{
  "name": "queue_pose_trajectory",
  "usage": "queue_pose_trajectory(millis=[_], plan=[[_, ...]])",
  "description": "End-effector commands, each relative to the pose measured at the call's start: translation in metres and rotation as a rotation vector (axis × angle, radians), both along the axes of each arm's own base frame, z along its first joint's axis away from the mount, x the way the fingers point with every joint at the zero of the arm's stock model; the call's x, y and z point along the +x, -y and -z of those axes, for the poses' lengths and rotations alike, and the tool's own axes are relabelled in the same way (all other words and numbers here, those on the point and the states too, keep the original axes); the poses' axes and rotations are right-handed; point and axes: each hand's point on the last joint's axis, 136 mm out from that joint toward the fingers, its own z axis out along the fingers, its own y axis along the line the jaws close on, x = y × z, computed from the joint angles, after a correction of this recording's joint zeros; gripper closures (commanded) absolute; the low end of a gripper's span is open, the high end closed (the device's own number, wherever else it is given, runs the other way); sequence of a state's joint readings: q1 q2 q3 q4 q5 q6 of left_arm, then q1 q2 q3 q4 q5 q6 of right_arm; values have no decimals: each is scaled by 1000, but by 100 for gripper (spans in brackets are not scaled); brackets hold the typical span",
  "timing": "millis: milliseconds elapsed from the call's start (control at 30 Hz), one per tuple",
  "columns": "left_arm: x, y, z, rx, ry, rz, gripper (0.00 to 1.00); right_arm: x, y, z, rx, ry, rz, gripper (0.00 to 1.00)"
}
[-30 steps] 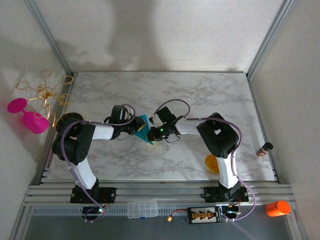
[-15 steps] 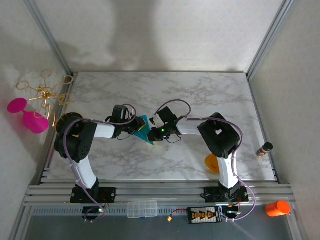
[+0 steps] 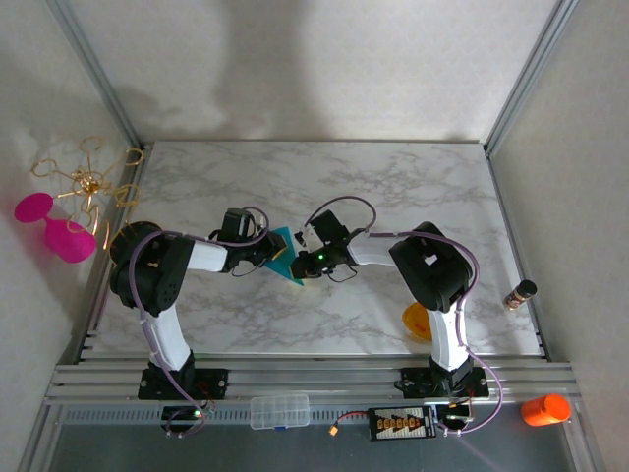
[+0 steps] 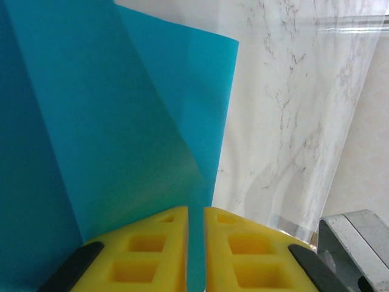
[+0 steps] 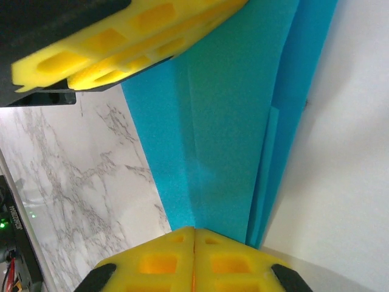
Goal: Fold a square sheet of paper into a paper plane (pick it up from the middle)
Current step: Fourth fold the wing at the center of the table.
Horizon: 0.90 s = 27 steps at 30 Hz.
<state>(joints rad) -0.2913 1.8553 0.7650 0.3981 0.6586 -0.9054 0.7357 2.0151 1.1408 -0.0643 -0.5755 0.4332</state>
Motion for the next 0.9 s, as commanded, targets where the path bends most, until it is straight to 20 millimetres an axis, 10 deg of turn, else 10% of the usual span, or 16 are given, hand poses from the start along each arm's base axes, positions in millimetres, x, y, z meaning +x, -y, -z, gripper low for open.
queue_pose_trajectory(millis=[0, 200, 667, 867], plan=[[0, -13, 20, 65, -44, -44, 85, -18, 28, 15, -105, -74, 17, 91], [-3, -14, 23, 71, -56, -49, 85, -17, 21, -13, -24, -50, 18, 90], [-3, -13, 22, 63, -59, -50, 85, -24, 33, 12, -88, -94, 30, 90], [-4, -13, 24, 67, -73, -49, 85, -13, 23, -13, -34, -33, 29, 90]])
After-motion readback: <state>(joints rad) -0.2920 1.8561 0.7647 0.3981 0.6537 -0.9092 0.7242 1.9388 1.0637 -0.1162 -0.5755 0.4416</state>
